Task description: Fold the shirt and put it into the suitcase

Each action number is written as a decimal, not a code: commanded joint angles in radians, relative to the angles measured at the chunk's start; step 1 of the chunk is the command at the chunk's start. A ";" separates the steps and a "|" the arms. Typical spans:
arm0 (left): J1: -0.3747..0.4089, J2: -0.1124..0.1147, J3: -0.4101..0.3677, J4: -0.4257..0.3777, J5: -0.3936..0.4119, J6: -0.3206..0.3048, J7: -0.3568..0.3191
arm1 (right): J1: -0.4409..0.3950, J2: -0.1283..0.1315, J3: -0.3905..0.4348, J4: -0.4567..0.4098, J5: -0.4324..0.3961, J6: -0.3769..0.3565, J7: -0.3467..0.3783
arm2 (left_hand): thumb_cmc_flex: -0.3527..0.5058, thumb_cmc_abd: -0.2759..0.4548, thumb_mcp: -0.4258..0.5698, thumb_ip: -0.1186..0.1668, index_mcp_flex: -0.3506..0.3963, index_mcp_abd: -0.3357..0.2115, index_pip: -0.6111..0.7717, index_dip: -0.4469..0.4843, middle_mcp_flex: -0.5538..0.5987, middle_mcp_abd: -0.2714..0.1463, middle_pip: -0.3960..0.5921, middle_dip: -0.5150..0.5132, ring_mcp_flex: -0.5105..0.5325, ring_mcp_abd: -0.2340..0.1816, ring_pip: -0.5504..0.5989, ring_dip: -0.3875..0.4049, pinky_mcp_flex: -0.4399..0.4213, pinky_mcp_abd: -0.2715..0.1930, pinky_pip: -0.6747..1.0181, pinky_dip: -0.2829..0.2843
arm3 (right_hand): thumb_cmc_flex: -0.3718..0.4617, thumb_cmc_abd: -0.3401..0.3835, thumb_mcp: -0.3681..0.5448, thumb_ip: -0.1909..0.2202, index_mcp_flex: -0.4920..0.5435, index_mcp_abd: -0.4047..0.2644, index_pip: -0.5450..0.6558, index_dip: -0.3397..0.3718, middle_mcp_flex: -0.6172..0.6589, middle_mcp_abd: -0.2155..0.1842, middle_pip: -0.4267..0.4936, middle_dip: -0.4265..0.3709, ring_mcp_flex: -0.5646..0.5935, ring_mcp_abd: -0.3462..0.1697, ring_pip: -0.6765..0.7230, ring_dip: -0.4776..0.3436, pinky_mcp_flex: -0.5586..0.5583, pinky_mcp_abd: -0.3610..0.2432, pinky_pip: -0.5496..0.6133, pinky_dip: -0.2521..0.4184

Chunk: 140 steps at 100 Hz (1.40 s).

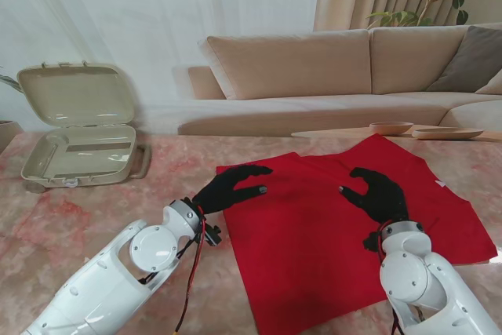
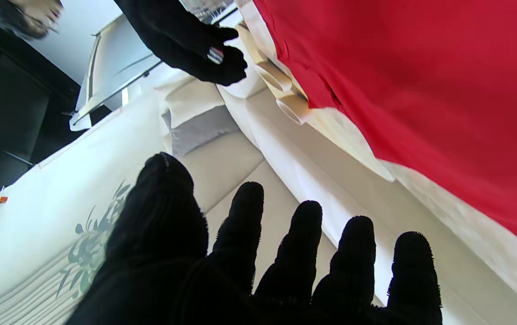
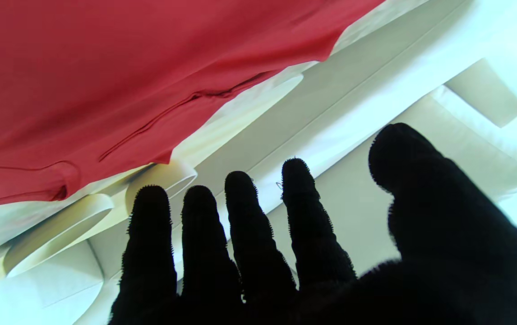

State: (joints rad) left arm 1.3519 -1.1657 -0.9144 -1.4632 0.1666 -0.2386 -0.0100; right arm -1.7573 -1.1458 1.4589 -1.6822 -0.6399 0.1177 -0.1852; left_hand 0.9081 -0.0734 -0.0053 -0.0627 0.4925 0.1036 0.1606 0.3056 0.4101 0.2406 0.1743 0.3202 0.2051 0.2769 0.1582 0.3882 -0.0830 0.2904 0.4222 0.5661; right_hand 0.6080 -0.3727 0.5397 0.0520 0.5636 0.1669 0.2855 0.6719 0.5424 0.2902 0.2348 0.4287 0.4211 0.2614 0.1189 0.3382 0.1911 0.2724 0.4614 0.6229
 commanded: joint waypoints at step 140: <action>-0.152 0.080 0.226 0.117 0.085 -0.029 -0.313 | 0.021 0.011 0.078 0.160 0.031 0.097 0.056 | -0.049 0.116 -0.040 0.010 -0.043 0.010 -0.018 0.016 0.016 0.001 -0.018 0.000 -0.003 0.047 -0.006 0.001 -0.007 -0.013 0.002 0.043 | -0.021 0.014 0.006 -0.017 -0.044 -0.009 -0.007 0.005 -0.067 -0.001 0.031 -0.018 -0.027 -0.043 -0.008 -0.008 -0.020 -0.030 -0.025 0.033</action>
State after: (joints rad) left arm 1.2070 -1.0933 -0.6971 -1.3602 0.2531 -0.2668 -0.3046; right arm -1.7300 -1.1328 1.5353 -1.5328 -0.6186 0.2060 -0.1464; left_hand 0.9089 -0.0095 -0.0047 -0.0625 0.4896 0.1173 0.1595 0.3058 0.4103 0.2437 0.1742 0.3201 0.2052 0.3143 0.1582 0.3882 -0.0835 0.2904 0.4222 0.5927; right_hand 0.6080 -0.3630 0.5395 0.0519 0.5410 0.1666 0.2866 0.6715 0.4965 0.2895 0.2529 0.4287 0.4202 0.2349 0.1189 0.3382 0.1749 0.2503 0.4612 0.6243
